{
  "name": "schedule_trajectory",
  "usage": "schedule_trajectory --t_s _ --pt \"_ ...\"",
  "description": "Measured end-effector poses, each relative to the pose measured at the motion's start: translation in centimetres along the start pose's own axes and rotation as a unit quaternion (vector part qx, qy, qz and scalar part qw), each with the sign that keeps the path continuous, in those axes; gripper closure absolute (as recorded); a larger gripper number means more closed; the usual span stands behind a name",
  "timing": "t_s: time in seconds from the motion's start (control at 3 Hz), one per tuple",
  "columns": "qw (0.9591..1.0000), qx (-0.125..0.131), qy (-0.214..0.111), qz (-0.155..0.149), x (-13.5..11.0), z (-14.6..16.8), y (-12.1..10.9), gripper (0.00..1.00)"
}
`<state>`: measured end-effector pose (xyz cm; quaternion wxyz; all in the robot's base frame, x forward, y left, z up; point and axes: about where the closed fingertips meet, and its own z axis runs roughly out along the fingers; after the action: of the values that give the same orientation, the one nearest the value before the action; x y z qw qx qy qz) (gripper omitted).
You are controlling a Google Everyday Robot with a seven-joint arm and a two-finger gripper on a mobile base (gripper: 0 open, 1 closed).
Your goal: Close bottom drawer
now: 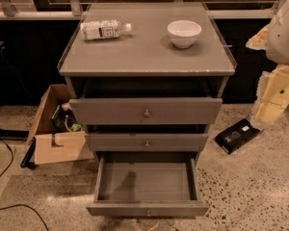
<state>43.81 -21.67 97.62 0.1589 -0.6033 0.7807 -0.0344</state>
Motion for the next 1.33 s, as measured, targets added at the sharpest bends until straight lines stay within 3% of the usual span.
schedule_trajectory --t_s 0.67,1.0,1.33 --pt "0.9998 -0.003 -0.019 -0.001 -0.2 0.4 0.6 0.00" --pt "0.9981 -0.002 -0.061 0.005 0.3 1.0 1.4 0.00" --pt "0.9920 0.001 -0.124 0.023 1.1 2.5 2.2 0.00"
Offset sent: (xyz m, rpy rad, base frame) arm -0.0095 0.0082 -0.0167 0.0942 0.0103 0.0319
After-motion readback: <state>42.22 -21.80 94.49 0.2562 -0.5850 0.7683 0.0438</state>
